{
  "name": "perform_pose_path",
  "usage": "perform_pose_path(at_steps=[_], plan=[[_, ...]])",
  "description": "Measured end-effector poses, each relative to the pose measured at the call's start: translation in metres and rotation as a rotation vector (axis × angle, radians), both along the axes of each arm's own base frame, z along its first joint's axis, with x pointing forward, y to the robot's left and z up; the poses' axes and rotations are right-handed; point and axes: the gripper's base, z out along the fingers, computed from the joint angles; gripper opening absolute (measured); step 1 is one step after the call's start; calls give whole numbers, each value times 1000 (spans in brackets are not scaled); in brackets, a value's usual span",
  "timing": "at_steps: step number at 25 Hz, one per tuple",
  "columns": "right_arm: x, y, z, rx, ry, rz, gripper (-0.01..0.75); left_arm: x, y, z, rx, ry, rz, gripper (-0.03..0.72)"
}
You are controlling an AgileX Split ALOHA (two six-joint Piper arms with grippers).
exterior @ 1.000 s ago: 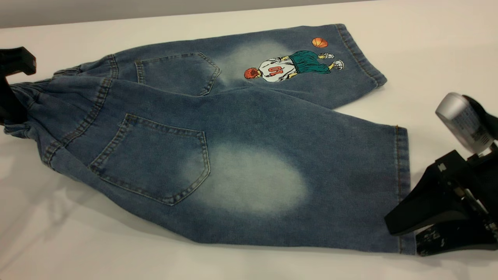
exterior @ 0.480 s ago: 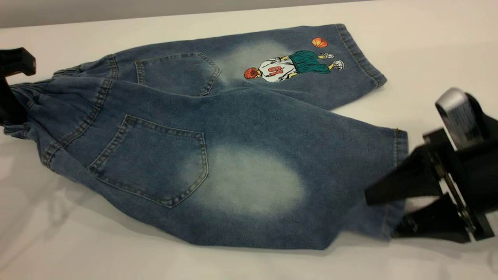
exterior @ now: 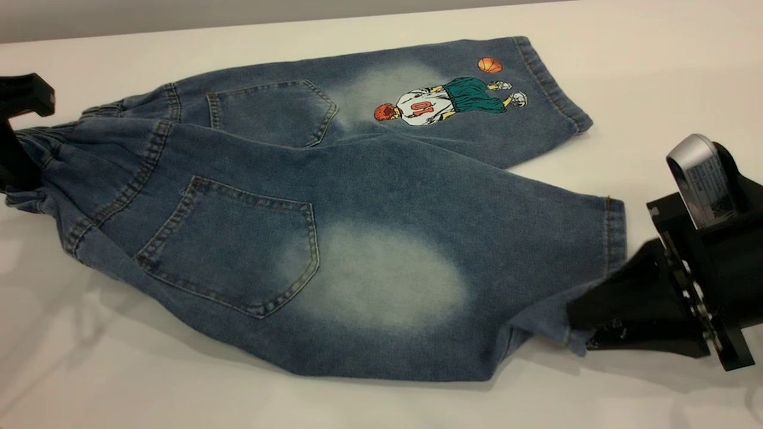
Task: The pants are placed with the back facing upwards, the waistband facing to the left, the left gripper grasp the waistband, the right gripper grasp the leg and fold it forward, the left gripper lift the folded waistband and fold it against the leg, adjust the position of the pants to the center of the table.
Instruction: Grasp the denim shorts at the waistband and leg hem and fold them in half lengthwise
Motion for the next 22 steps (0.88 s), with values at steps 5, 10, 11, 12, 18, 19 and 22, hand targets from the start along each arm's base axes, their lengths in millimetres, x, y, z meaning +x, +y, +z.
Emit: perform_pose_path(at_steps=[5, 10, 11, 12, 18, 19, 22], plan=[[2, 0, 4, 1, -19, 7, 13, 1, 0, 0, 0, -3, 0, 73], [9, 0, 19, -2, -92, 0, 12, 8, 0, 6, -1, -25, -1, 73], [11, 0, 23, -2, -111, 0, 12, 9, 0, 8, -1, -26, -1, 73], [13, 0, 28, -3, -131, 0, 12, 11, 0, 9, -2, -32, -1, 73], [34, -1, 47, -10, -266, 22, 12, 21, 0, 19, -3, -64, -3, 73], [38, -2, 48, -11, -281, 29, 12, 23, 0, 21, -3, -71, -3, 73], [46, -2, 50, -21, -314, 61, 11, 27, -1, 25, -4, -82, -3, 73]])
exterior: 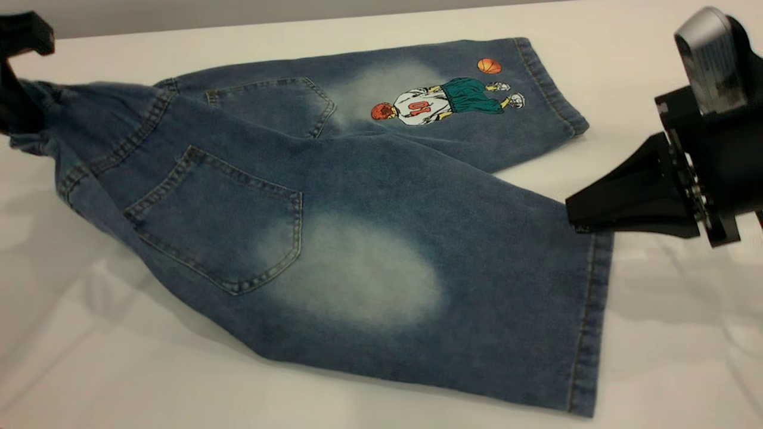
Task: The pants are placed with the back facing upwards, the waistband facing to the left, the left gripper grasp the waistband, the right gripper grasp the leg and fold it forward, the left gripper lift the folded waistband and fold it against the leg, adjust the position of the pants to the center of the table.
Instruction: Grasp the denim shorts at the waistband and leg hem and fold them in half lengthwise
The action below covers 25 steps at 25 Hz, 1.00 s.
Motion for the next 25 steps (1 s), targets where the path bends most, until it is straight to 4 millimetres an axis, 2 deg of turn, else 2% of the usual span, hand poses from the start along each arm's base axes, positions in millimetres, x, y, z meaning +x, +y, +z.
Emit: perform_pose_path(at_steps=[4, 6, 8, 13, 16, 21, 25], plan=[[-6, -1, -3, -39, 4, 70, 22, 0, 0, 0, 0, 7, -3, 73], [-10, -1, -4, -48, 29, 111, 61, 0, 0, 0, 0, 7, -3, 73], [-16, -2, -6, -60, 90, 140, 126, 0, 0, 0, 0, 7, -5, 73], [-34, 3, -14, -120, 190, 176, 363, 0, 0, 0, 1, 7, -5, 73], [-40, 8, -18, -166, 179, 214, 448, 0, -1, 0, 0, 7, -6, 73], [-40, 7, -20, -184, 182, 205, 472, 0, -7, 0, 0, 6, -28, 73], [-43, 4, -32, -224, 219, 199, 475, 0, -9, 0, 1, 5, -35, 73]])
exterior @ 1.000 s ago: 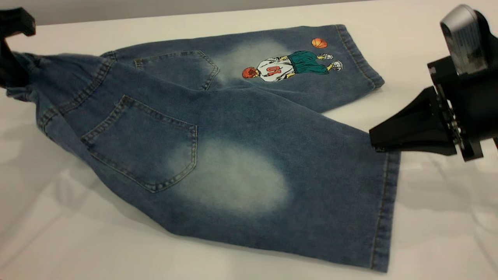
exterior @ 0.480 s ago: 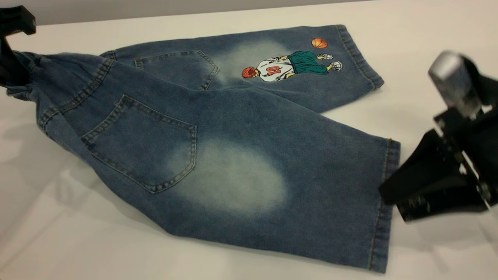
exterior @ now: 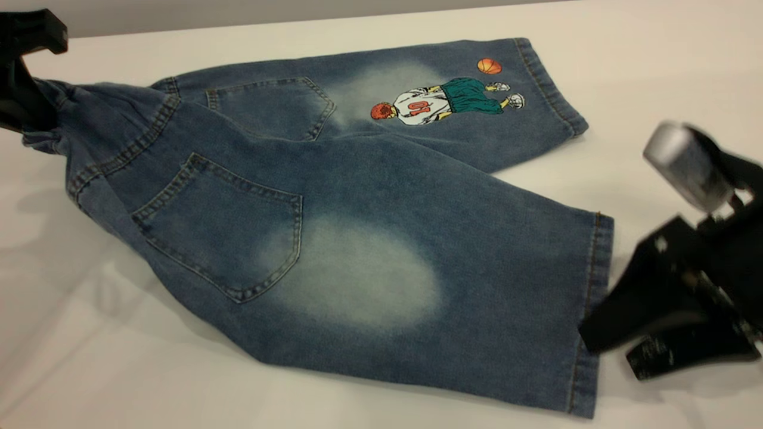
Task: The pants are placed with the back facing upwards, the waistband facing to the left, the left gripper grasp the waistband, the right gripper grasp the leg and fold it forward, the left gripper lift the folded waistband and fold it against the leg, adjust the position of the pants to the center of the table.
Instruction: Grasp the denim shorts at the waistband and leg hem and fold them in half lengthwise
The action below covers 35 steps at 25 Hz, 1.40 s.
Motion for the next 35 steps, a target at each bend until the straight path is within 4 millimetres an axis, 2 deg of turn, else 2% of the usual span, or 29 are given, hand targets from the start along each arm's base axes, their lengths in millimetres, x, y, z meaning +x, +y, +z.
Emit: perform_pose_path(at_steps=[10, 18, 22, 26, 32, 35], plan=[[-5, 7, -19, 112, 27, -25, 475, 0, 0, 0, 0, 1, 0, 73], [3, 13, -18, 219, 59, -188, 475, 0, 0, 0, 0, 2, 0, 73], [2, 14, -21, 239, 79, -214, 462, 0, 0, 0, 0, 4, 0, 73], [2, 15, -21, 248, 81, -209, 358, 0, 0, 0, 2, 4, -5, 73], [-1, 15, -20, 256, 86, -178, 70, 0, 0, 0, 2, 3, -6, 73], [-1, 15, -19, 266, 87, -173, 11, 0, 0, 0, 3, 3, -7, 73]])
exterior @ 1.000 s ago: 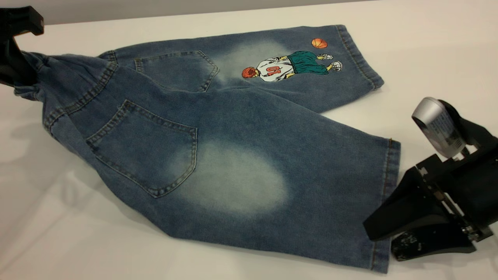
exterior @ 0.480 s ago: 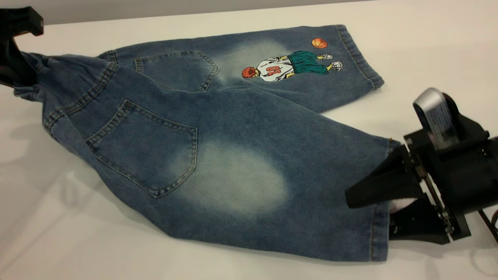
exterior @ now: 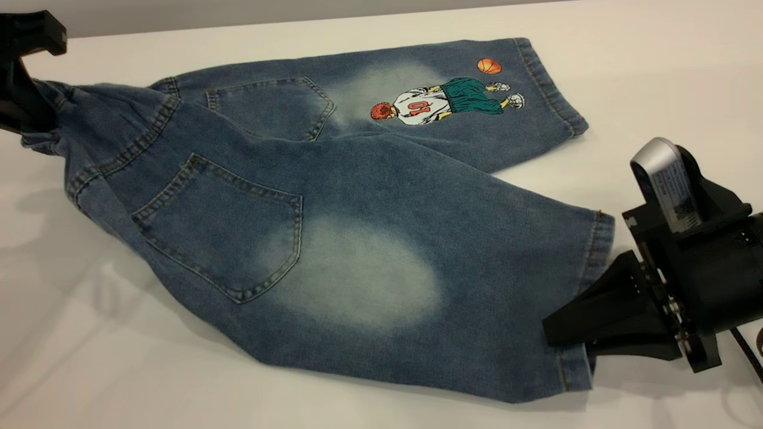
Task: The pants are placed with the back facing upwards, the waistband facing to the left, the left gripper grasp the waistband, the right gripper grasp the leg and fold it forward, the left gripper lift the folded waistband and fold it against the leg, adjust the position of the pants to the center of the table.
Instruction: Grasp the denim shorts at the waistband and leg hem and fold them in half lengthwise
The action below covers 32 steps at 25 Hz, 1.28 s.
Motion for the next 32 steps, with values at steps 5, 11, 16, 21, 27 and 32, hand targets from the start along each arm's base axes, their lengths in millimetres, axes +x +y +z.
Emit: perform_pose_path(at_steps=[5, 11, 16, 21, 27, 32], plan=[[4, 2, 3, 35, -2, -41, 6, 0, 0, 0, 0, 0, 0, 73], [16, 4, 8, 93, -43, -57, 6, 2, 0, 1, 1, -21, 2, 73], [29, 4, 10, 101, -86, -83, 6, 2, 0, 1, 1, -29, 4, 73], [43, 5, 16, 119, -144, -92, 6, 5, 0, 2, -8, -56, 16, 73], [65, 5, 47, 117, -302, -61, 6, 7, 0, 4, -12, -81, 25, 73], [64, 4, 56, 80, -352, 17, 6, 8, 0, 5, -13, -84, 25, 73]])
